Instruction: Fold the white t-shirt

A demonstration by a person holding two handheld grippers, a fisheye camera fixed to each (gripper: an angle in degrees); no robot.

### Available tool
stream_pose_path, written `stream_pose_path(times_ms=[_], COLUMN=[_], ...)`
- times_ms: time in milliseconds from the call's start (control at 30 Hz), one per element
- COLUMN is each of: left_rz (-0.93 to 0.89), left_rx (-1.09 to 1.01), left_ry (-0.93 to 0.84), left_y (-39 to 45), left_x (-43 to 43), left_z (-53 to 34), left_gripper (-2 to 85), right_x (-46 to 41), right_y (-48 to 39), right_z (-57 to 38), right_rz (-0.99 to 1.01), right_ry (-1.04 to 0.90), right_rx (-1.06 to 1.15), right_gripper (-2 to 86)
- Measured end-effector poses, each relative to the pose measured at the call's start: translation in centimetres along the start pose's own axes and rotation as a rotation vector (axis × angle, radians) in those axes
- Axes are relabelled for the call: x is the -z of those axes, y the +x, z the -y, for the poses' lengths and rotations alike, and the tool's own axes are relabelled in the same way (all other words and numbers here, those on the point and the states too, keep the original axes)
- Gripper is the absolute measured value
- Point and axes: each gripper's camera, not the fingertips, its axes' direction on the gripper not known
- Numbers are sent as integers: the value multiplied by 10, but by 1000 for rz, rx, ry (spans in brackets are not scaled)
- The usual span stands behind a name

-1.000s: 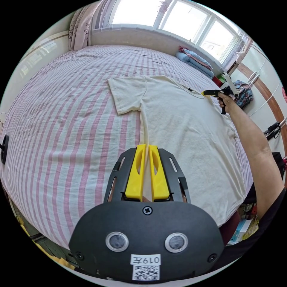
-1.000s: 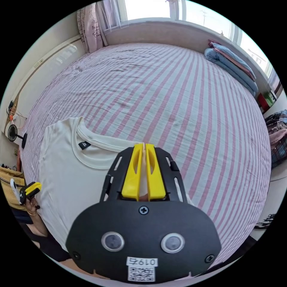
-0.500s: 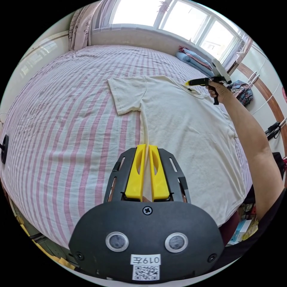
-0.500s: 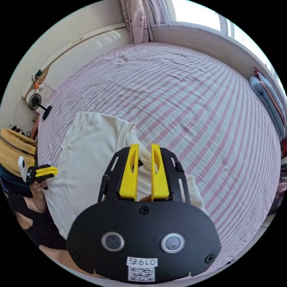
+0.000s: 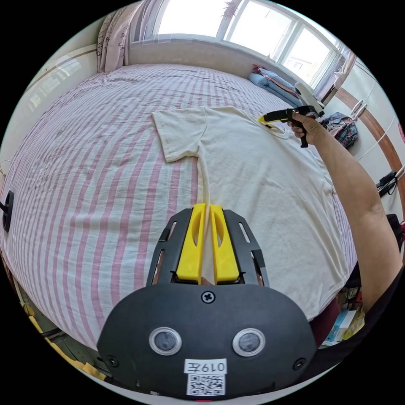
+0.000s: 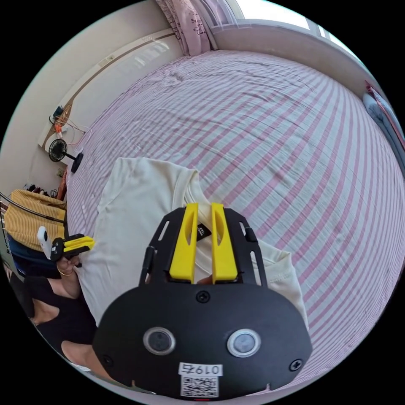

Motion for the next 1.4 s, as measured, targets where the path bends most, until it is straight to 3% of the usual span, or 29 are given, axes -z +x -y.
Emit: stream_pose_path(times_ms=[433, 767, 1000, 1167, 1233, 1400], left_rz=[-1, -5, 0, 7, 41, -78], left_rx=[2, 2, 12, 34, 57, 92], left_ry=[1, 1, 8, 30, 50, 76], left_y=[-6, -15, -27, -40, -49, -72], left_x=[-12, -24, -29, -28, -23, -24], left_z=[0, -4, -9, -16, -20, -29], left_gripper=[21, 20, 20, 18, 18, 17], right_x=[-14, -32, 12, 49, 50, 12], right_y=[-54, -82, -81, -116, -150, -231], right_z=[-3, -24, -48, -77, -75, -42], right_rz=[-289, -473, -428, -93, 36, 48], right_ry=[-8, 30, 143, 311, 315, 179], right_rx=[140, 178, 112, 205, 294, 463], right_gripper=[-8, 40, 62, 24, 10, 1])
